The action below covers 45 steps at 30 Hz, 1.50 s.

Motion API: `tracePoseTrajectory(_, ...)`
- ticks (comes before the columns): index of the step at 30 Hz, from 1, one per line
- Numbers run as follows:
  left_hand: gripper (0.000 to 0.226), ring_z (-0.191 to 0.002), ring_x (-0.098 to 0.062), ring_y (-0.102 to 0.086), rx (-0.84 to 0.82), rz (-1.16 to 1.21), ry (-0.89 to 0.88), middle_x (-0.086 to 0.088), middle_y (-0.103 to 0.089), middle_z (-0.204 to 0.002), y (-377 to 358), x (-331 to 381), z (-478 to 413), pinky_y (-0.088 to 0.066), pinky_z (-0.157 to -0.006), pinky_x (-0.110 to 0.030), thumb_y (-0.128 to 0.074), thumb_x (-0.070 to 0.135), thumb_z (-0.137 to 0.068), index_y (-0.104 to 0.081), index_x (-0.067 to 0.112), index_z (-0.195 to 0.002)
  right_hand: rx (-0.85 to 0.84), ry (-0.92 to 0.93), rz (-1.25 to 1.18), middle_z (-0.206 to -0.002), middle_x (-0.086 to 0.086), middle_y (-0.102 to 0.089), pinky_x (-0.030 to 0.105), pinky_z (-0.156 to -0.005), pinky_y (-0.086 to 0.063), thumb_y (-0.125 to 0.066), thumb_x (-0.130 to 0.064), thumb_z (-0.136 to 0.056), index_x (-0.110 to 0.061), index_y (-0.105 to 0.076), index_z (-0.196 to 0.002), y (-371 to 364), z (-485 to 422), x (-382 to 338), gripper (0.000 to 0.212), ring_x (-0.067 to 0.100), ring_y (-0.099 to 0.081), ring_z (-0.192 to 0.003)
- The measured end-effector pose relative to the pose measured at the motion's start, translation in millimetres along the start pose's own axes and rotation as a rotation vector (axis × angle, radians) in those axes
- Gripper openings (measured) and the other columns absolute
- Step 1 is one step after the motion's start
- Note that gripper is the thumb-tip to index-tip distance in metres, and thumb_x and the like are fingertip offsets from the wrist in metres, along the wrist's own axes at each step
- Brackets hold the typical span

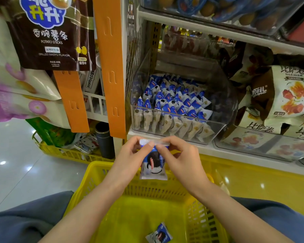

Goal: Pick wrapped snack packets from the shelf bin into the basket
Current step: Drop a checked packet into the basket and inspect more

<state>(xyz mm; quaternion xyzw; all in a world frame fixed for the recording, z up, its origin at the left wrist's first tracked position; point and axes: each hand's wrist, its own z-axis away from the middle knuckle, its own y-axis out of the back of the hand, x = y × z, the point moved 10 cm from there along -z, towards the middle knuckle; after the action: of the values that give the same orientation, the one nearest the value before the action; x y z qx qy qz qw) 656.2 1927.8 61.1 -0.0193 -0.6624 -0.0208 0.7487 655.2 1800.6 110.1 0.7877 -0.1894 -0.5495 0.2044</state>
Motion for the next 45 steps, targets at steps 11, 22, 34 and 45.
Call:
tracePoseTrajectory(11, 0.029, -0.081, -0.011, -0.067, 0.082, 0.153, 0.107, -0.004, -0.069, -0.100, 8, -13, -1, -0.051, -0.073, -0.027, -0.057, 0.034, -0.087, -0.052, 0.018, -0.111, -0.191, -0.306, -0.588, -0.101, -0.001, -0.067, 0.022, -0.074, -0.055, -0.059, -0.003, -0.087, -0.014, -0.059, -0.108, -23, 2, 15, 0.023, 0.007, -0.067, -0.083)
tracePoseTrajectory(22, 0.028, -0.098, -0.004, -0.064, -0.013, 0.112, 0.042, 0.006, -0.067, -0.108, -4, -9, 3, -0.049, -0.080, -0.021, -0.062, 0.033, -0.084, -0.056, 0.025, -0.111, -0.144, -0.159, -0.265, -0.090, -0.009, -0.069, 0.019, -0.074, -0.052, -0.065, -0.003, -0.083, -0.026, -0.064, -0.092, -18, 3, 5, 0.025, 0.001, -0.063, -0.081)
tracePoseTrajectory(34, 0.024, -0.094, -0.018, -0.068, 0.061, 0.277, 0.012, -0.002, -0.071, -0.103, 3, -6, -1, -0.054, -0.081, -0.032, -0.056, 0.019, -0.089, -0.061, 0.019, -0.113, -0.229, -0.429, -0.479, -0.101, 0.005, -0.065, 0.017, -0.062, -0.053, -0.052, -0.009, -0.092, -0.013, -0.058, -0.107, -35, 10, 25, 0.017, 0.002, -0.062, -0.070)
tracePoseTrajectory(45, 0.035, -0.100, 0.005, -0.055, 0.083, -0.257, -0.163, 0.016, -0.058, -0.110, 3, 11, 1, -0.043, -0.082, -0.011, -0.069, 0.034, -0.079, -0.045, 0.044, -0.104, -0.207, -0.522, -0.547, -0.095, 0.001, -0.072, 0.014, -0.053, -0.047, -0.056, -0.018, -0.091, -0.015, -0.067, -0.107, -35, 14, 35, 0.020, 0.001, -0.061, -0.071)
